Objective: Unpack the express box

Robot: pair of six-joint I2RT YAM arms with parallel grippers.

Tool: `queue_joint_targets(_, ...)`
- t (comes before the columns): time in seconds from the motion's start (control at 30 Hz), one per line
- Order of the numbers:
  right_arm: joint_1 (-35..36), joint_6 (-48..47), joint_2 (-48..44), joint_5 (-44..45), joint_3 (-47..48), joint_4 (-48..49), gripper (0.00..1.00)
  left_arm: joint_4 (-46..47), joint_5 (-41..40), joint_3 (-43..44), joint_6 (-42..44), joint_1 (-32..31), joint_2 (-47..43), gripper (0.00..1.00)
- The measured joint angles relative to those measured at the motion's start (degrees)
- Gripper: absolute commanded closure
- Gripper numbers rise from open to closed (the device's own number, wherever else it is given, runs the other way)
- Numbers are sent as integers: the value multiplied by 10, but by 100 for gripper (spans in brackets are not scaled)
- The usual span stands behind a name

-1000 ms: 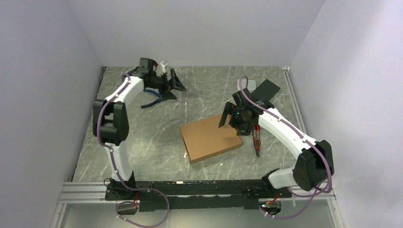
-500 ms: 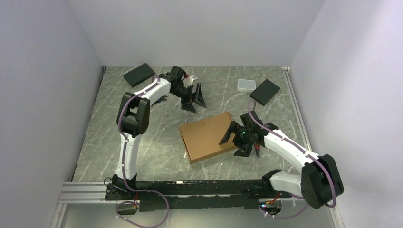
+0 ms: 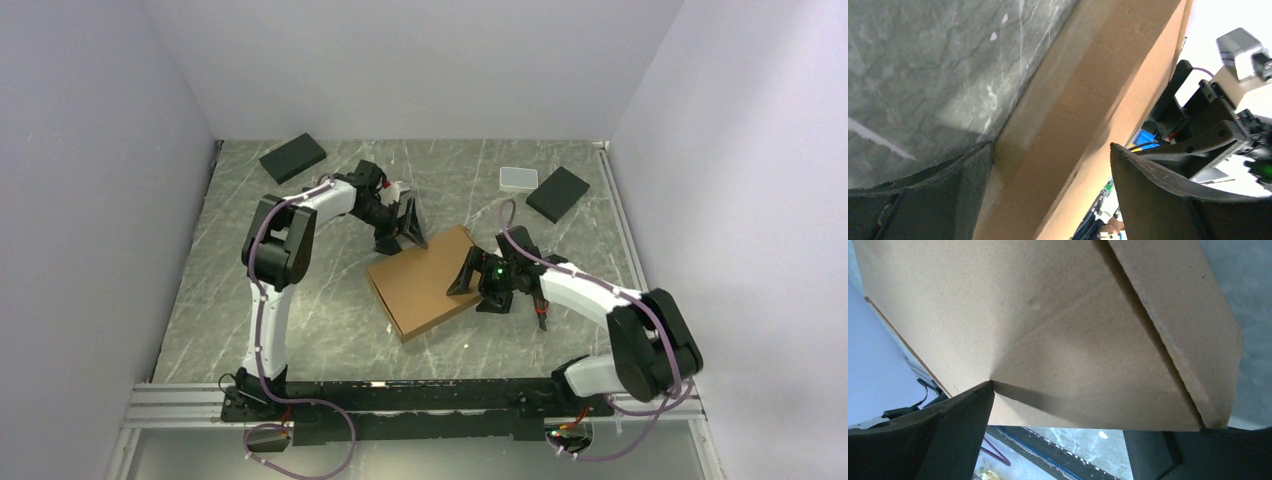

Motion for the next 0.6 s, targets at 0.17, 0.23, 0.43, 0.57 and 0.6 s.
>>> queue_joint_targets(0.17, 2, -74, 98, -17, 88, 3, 6, 73, -39, -98, -30, 7, -67, 11)
queue_joint_targets(0.23, 5, -105, 135, -25, 124, -6, 6, 108, -57, -151, -47, 18, -103, 12)
queue_joint_targets(0.43, 26, -180, 225, -37, 234, -30, 4, 230, -100, -329, -106, 56, -222, 8)
queue_joint_targets(0.57, 38, -216, 258, -37, 278, -52, 0, 260, -125, -379, -119, 60, -267, 0)
queue_joint_targets(0.6, 40, -220, 257, -37, 278, -51, 0, 265, -126, -386, -122, 61, -273, 1)
